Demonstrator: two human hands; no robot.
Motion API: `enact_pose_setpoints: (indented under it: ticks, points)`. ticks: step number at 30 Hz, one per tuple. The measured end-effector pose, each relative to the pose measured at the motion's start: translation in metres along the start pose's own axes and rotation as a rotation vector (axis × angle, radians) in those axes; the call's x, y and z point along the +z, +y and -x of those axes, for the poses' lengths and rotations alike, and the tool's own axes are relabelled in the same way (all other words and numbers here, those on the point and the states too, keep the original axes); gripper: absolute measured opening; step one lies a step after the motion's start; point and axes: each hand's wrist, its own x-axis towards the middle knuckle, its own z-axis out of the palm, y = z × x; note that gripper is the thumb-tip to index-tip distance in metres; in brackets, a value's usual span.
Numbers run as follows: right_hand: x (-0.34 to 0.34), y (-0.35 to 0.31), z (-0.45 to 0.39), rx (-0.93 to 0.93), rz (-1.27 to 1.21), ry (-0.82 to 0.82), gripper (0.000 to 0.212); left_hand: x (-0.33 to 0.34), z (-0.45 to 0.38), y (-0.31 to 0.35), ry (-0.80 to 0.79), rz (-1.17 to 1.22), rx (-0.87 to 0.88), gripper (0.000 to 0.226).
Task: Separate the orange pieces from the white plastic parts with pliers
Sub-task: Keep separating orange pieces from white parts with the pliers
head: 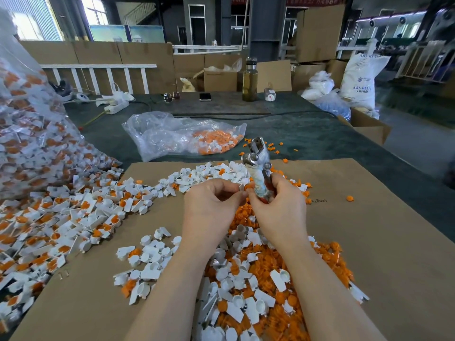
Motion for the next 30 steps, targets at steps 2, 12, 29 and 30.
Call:
enact_pose_setpoints:
  ticks: [2, 12, 29, 30]
  points:
    - [0.0, 0.002, -0.001, 0.009, 0.008, -0.022, 0.035, 0.0, 0.0, -0.001, -0.001, -0.015, 0.004, 0.014]
    - [-0.003, 0.005, -0.004, 0.006, -0.1, -0.134, 0.011, 0.002, -0.001, -0.002, 0.077, -0.042, -0.019, 0.015]
    - [-0.014, 0.004, -0.007, 0.065, -0.148, -0.26, 0.011, -0.009, -0.006, -0.004, 0.05, 0.398, -0.16, 0.007]
    - [-0.015, 0.004, -0.007, 0.062, -0.151, -0.287, 0.012, -0.01, -0.007, -0.004, 0.049, 0.398, -0.152, 0.007]
